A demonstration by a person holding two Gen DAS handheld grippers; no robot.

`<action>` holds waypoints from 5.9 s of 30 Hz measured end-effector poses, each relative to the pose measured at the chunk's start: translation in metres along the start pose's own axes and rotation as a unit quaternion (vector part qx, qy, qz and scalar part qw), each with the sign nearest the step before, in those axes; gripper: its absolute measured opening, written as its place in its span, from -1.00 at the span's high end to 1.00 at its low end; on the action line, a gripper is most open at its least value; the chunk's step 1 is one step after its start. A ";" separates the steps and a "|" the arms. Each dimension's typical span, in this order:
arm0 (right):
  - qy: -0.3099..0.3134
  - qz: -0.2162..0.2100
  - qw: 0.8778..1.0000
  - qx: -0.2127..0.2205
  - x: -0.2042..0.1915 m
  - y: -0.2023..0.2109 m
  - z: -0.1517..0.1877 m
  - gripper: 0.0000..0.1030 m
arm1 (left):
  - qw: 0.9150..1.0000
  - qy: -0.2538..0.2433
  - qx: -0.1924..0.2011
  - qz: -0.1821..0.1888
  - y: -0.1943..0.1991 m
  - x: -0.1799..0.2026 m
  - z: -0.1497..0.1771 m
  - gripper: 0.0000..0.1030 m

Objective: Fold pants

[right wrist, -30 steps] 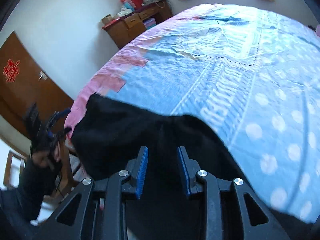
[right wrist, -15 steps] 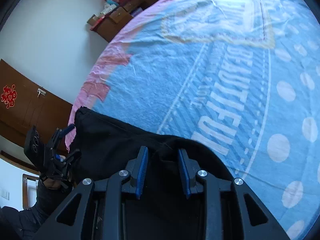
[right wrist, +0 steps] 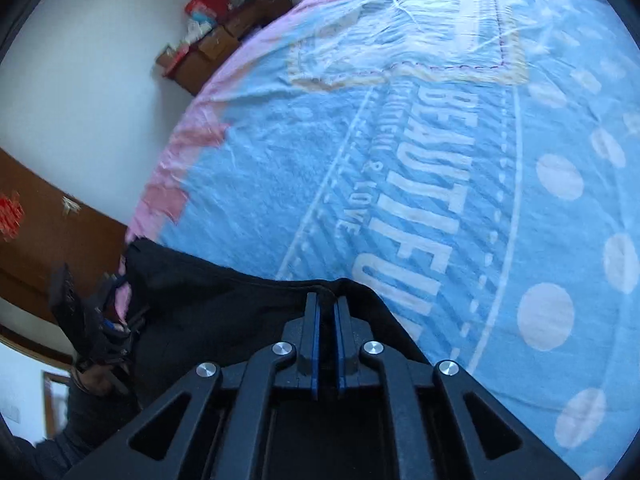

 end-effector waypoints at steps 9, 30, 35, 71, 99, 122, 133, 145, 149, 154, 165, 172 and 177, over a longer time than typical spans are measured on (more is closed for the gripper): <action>0.054 0.057 0.996 0.048 -0.014 0.107 0.081 0.05 | 0.992 -0.054 0.069 0.087 0.057 0.085 -0.004 -1.00; -0.204 0.213 0.907 0.302 0.139 0.374 0.281 0.05 | 0.939 -0.175 0.073 0.286 0.094 0.315 -0.023 -1.00; -0.305 0.209 0.858 0.357 0.197 0.428 0.326 0.06 | 0.905 -0.231 0.092 0.346 0.114 0.388 -0.029 -1.00; -0.256 0.156 0.858 0.418 0.183 0.448 0.313 0.87 | 0.850 -0.289 0.021 0.439 0.121 0.459 -0.016 0.86; -0.299 0.286 0.826 0.383 0.189 0.466 0.386 0.27 | 0.849 -0.317 0.047 0.420 0.122 0.461 0.013 0.09; -0.236 0.262 0.836 0.419 0.160 0.454 0.364 0.22 | 0.859 -0.376 0.083 0.339 0.115 0.453 0.024 -0.01; -0.250 0.240 0.839 0.419 0.169 0.440 0.367 0.22 | 0.844 -0.416 0.093 0.325 0.120 0.467 0.039 0.54; -0.239 0.233 0.836 0.436 0.160 0.441 0.369 0.22 | 0.841 -0.347 0.011 0.414 0.124 0.451 0.023 0.88; -0.241 0.235 0.833 0.438 0.161 0.443 0.369 0.22 | 0.837 -0.353 0.002 0.419 0.123 0.451 0.032 0.88; -0.237 0.241 0.838 0.428 0.163 0.444 0.364 0.22 | 0.848 -0.331 0.011 0.414 0.120 0.450 0.027 0.80; -0.235 0.292 0.854 0.360 0.203 0.472 0.308 0.01 | 0.879 -0.261 0.044 0.397 0.111 0.413 0.001 -0.12; -0.210 0.255 0.895 0.301 0.208 0.451 0.292 0.75 | 0.886 -0.250 0.023 0.390 0.086 0.409 0.007 -0.28; -0.103 0.304 0.864 0.388 0.152 0.477 0.295 0.82 | 0.882 -0.275 0.037 0.380 0.088 0.414 0.011 -0.34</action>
Point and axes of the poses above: each gripper's, at about its wrist camera, not at the fingertips, and y roughly against the way its jaws point, x to its right, z to its underside, the point moved 4 cm from there along -y, roughly the way its jaws point, and after that the axes turned 4 degrees about -z, right-handed, at the moved point
